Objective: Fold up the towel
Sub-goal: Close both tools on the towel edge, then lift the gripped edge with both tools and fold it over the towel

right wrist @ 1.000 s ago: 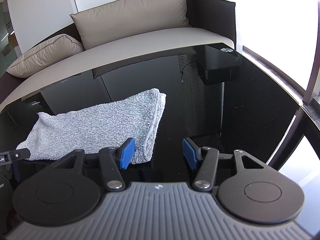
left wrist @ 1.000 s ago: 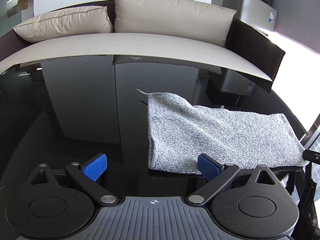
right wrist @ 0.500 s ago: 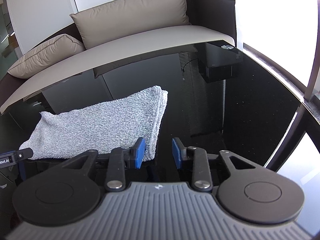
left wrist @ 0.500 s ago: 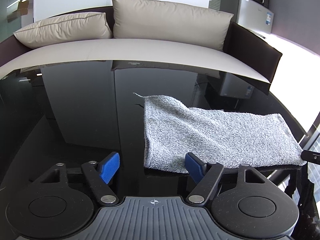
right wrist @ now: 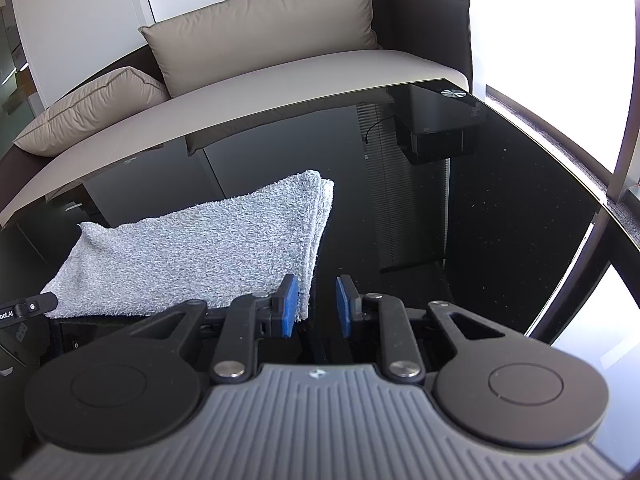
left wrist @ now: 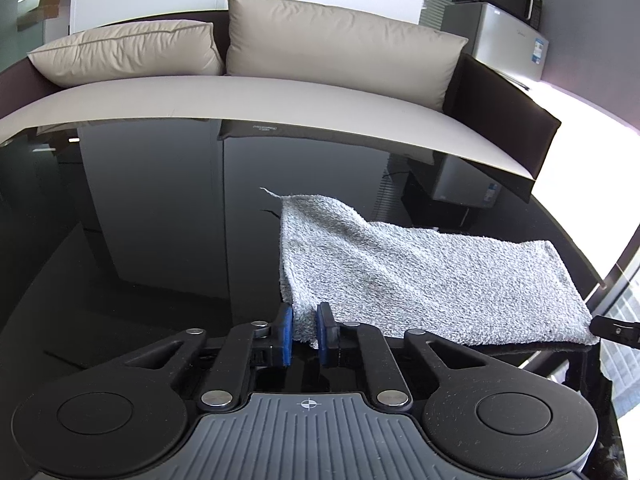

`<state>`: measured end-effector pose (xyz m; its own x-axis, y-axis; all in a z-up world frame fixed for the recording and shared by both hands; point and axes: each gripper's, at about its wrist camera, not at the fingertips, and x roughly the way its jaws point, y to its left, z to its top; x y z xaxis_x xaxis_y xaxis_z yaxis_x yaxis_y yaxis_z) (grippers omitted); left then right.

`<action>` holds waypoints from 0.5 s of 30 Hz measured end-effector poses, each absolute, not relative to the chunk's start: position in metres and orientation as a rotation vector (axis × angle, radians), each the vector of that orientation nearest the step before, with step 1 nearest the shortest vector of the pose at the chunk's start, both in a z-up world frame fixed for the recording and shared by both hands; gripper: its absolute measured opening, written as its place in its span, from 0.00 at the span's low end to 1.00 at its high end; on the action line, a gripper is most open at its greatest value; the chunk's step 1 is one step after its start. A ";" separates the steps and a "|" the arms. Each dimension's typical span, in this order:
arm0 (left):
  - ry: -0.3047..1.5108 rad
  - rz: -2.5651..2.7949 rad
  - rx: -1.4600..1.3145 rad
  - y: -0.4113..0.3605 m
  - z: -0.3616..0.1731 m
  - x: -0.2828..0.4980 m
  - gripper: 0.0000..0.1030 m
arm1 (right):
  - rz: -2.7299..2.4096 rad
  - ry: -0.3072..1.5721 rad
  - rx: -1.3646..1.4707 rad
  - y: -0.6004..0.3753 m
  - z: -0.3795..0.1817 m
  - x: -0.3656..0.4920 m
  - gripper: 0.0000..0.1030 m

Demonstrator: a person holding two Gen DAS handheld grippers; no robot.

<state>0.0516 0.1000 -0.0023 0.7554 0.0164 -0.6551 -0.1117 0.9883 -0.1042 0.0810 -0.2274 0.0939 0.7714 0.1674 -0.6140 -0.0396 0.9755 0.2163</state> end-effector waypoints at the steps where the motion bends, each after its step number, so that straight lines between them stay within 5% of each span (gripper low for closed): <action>1: 0.713 0.067 -0.144 0.100 -0.002 0.052 0.07 | 0.113 0.682 0.196 -0.227 0.094 0.081 0.22; 15: 0.685 0.055 -0.145 0.095 0.005 0.050 0.07 | 0.116 0.688 0.193 -0.227 0.095 0.081 0.22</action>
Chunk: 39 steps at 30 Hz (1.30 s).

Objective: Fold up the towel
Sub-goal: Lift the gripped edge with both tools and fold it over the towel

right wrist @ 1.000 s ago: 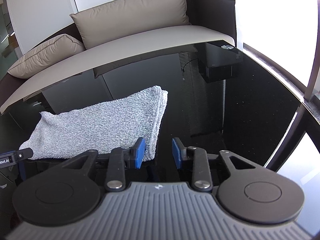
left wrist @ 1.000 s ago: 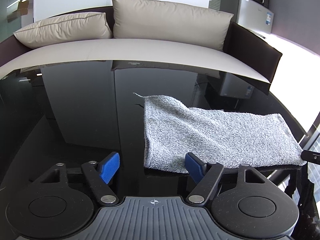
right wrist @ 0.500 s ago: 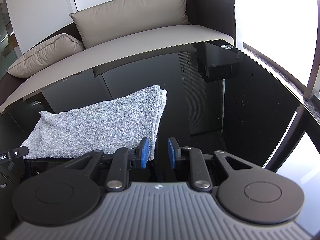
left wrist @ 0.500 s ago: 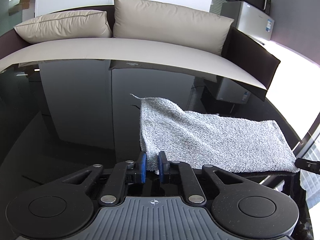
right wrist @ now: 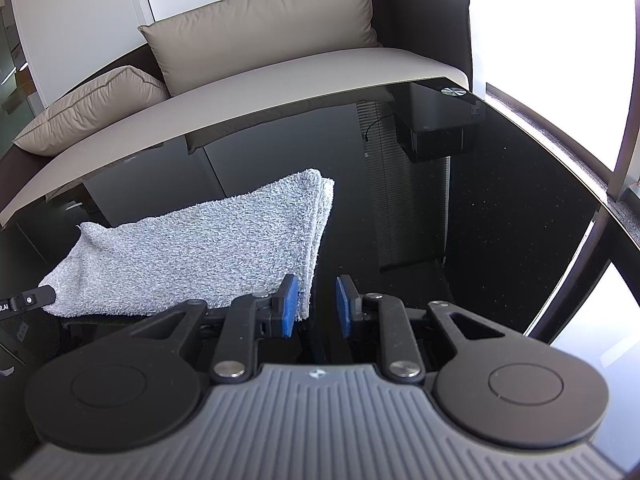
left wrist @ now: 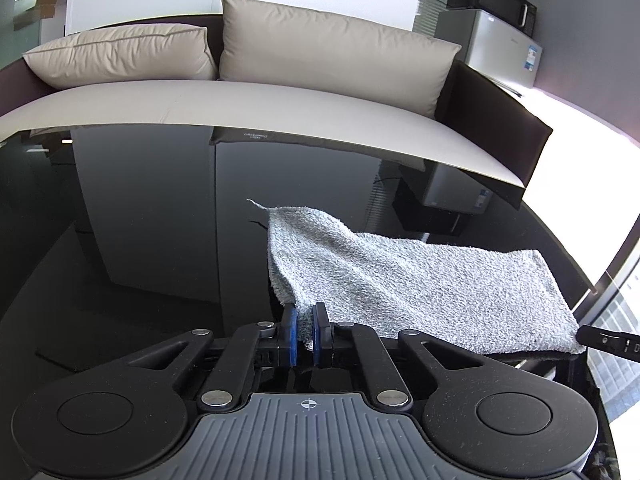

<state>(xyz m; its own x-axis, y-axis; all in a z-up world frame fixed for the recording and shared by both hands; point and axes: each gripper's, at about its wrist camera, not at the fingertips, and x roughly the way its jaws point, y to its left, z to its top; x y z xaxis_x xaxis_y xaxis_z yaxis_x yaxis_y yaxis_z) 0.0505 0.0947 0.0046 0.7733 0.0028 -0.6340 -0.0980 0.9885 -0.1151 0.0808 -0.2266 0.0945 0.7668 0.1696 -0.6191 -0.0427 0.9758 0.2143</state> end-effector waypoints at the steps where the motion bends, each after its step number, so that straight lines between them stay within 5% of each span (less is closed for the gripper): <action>1: 0.685 0.055 -0.145 0.094 0.005 0.050 0.07 | 0.117 0.688 0.188 -0.226 0.095 0.081 0.22; 39: 0.612 -0.027 -0.026 0.047 0.040 0.056 0.07 | 0.112 0.726 0.225 -0.252 0.099 0.089 0.23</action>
